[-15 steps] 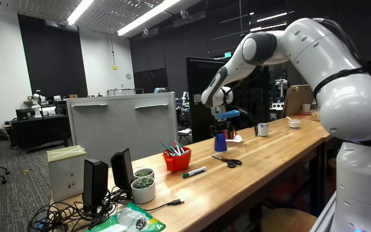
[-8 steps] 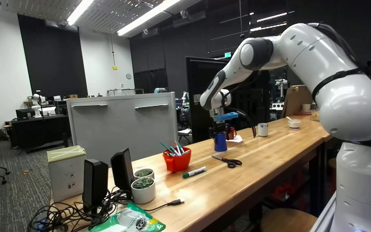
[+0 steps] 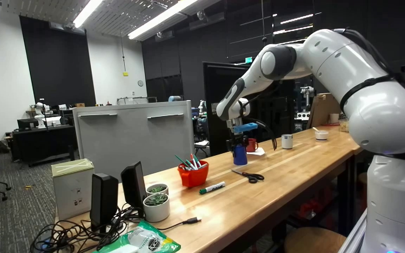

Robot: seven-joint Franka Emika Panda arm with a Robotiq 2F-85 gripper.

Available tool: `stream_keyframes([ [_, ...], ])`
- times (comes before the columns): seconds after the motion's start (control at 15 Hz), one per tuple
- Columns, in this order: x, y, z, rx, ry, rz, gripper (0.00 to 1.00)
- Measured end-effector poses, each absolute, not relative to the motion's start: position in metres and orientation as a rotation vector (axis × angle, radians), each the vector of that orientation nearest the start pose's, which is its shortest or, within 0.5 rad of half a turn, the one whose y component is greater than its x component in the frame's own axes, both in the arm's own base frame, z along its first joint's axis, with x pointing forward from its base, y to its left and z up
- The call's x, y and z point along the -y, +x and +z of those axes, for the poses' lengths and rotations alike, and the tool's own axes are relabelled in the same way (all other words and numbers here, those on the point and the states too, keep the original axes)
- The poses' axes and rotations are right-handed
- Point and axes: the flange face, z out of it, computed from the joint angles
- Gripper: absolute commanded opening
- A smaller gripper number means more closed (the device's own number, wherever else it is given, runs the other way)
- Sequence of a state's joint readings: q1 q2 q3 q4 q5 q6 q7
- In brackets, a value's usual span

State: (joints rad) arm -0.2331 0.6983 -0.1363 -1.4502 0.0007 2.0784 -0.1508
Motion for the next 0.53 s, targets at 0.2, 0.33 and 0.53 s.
stream_keyframes([
  [0.2,0.2408,0.6719,0.272,-0.301,-3.193,0.136,0.56],
  [0.33,0.2402,0.6724,0.2723,-0.296,-3.197,0.134,0.56],
  [0.53,0.2386,0.6742,0.2759,-0.278,-3.214,0.111,0.56],
])
